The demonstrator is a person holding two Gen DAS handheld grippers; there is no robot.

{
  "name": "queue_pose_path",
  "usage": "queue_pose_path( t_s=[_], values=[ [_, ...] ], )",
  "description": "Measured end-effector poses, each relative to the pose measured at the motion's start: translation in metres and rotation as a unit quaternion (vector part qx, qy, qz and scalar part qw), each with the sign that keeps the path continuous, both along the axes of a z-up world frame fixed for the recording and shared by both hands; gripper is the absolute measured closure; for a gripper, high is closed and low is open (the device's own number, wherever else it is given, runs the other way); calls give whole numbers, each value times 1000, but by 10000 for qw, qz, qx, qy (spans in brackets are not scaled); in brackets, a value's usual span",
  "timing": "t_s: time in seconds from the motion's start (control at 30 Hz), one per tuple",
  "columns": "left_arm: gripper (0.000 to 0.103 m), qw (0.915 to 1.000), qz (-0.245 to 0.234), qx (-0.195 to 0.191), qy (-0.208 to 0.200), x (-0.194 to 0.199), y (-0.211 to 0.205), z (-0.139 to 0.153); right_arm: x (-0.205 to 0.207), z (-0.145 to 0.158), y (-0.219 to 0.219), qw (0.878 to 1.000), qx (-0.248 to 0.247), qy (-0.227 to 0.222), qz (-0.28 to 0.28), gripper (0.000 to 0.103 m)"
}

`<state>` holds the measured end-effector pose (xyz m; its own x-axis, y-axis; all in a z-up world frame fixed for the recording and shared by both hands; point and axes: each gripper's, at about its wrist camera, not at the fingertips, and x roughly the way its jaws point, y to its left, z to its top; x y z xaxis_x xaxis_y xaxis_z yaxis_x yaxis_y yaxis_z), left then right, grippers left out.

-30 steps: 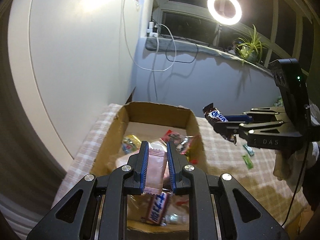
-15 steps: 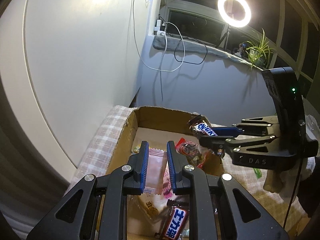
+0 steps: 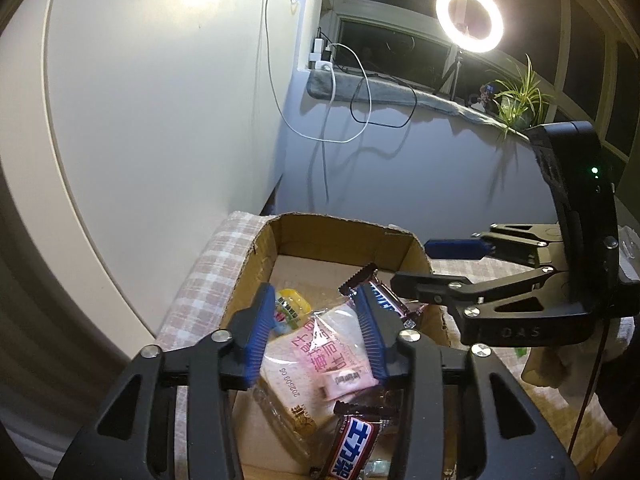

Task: Organize snacks
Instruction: 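Open both grippers to drop the pink packet and Snickers bar into the box, then move both open grippers back over the remaining snacks on the table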

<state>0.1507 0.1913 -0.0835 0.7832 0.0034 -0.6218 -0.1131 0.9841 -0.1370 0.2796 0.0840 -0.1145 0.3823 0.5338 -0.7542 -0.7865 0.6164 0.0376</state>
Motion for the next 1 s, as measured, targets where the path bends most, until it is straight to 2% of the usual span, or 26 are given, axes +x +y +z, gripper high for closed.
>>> queue_pose_path(
  t_s=[0.13,0.23,0.27,0.3,0.33,0.5,0.63,0.8,1.0],
  values=[
    [61,10000,16,23,-11,-2,-1,1,0,5,-6,10000,47,-24,-65,40],
    [56,10000,28,20,-52,-5,-2,4,-2,8,-11,9999,32,-57,-121,38],
    [56,10000,27,17,-61,-5,-3,5,-3,10,-14,9999,39,-52,-145,36],
    [55,10000,16,15,-67,-6,-4,6,-4,11,-16,9998,44,-72,-177,27],
    [55,10000,-8,19,-69,-7,-7,7,-6,13,-19,9997,59,-117,-208,24],
    [55,9999,-132,21,-99,-11,-21,13,-13,23,-41,9990,138,-187,-369,20],
    [51,9997,-232,-39,-106,-13,-33,15,-15,30,-69,9976,240,-160,-632,16],
    [51,9991,-407,-55,-77,-12,-53,16,-18,33,-116,9942,364,-56,-1012,16],
    [51,9977,-671,-103,12,-8,-82,11,-15,31,-173,9883,294,-37,-1494,16]
  ],
)
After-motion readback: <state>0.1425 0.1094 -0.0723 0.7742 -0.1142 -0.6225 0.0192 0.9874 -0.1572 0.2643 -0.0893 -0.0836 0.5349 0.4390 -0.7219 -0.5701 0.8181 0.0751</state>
